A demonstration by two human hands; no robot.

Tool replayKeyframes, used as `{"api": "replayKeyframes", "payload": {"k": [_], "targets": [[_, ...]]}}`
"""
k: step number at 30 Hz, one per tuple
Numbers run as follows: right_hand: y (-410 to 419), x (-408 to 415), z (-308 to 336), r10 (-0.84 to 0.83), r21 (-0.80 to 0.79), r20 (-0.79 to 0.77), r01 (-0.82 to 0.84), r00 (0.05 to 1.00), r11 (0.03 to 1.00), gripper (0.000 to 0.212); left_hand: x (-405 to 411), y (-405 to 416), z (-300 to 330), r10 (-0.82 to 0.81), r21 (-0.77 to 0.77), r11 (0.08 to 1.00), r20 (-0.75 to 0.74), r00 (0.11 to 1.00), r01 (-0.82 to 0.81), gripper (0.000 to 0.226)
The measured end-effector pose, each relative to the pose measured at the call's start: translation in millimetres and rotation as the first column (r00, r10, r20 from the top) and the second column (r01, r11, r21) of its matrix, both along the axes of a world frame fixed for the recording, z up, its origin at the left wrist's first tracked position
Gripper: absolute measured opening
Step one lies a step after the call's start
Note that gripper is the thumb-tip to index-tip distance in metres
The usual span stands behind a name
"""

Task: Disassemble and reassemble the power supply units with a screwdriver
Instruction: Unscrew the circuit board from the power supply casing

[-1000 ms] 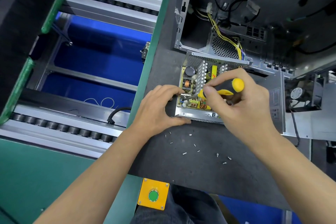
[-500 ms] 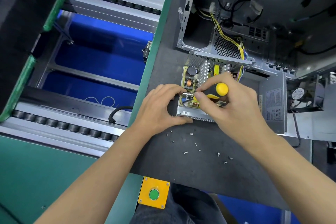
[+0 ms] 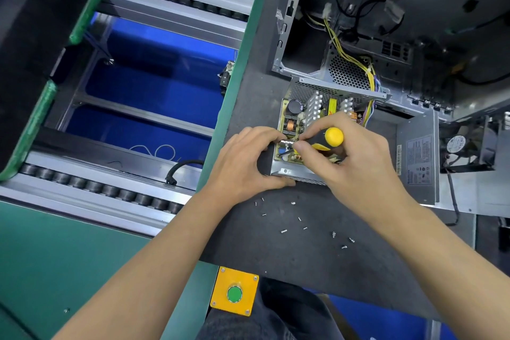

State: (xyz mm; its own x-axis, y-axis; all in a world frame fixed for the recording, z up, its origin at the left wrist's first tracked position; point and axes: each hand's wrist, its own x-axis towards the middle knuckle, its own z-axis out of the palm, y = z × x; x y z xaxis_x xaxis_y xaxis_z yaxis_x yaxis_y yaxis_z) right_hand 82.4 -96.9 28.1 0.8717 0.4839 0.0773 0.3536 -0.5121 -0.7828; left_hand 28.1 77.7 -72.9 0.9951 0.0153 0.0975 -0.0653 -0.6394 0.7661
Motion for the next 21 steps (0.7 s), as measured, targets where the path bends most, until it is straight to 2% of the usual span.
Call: {"api": "replayKeyframes", "payload": {"k": [5, 9, 11, 13, 17, 21], "targets": [[2, 0, 3, -0.026, -0.028, -0.032, 0.025, 0.999, 0.999, 0.021, 0, 0, -2, -0.001, 0.001, 1.0, 0.009, 1.0, 0.001, 0.068], [2, 2, 9, -0.027, -0.102, -0.059, 0.021, 0.998, 0.995, 0.035, 0, 1, -4, -0.001, 0.009, 1.0, 0.018, 1.0, 0.001, 0.067], [4, 2, 13, 0.048, -0.152, 0.043, -0.041, 0.998, 0.988, 0.036, 0, 1, -6, 0.002, 0.009, 1.0, 0.019, 1.0, -0.002, 0.068], [6, 2, 18, 0.141, -0.209, 0.154, -0.107, 0.978, 0.972, 0.024, -1, 0, -6, 0.003, -0.001, 1.0, 0.026, 1.0, -0.003, 0.069], [7, 3, 32, 0.265, -0.336, 0.106, -0.216, 0.958, 0.917, 0.016, -2, 0, -7, 0.003, -0.015, 1.0, 0.013, 1.0, -0.003, 0.071], [16, 3, 43, 0.4, -0.531, 0.235, -0.228, 0.886, 0.816, 0.02, -2, 0, -8, -0.001, -0.021, 1.0, 0.0, 1.0, 0.001, 0.072]]}}
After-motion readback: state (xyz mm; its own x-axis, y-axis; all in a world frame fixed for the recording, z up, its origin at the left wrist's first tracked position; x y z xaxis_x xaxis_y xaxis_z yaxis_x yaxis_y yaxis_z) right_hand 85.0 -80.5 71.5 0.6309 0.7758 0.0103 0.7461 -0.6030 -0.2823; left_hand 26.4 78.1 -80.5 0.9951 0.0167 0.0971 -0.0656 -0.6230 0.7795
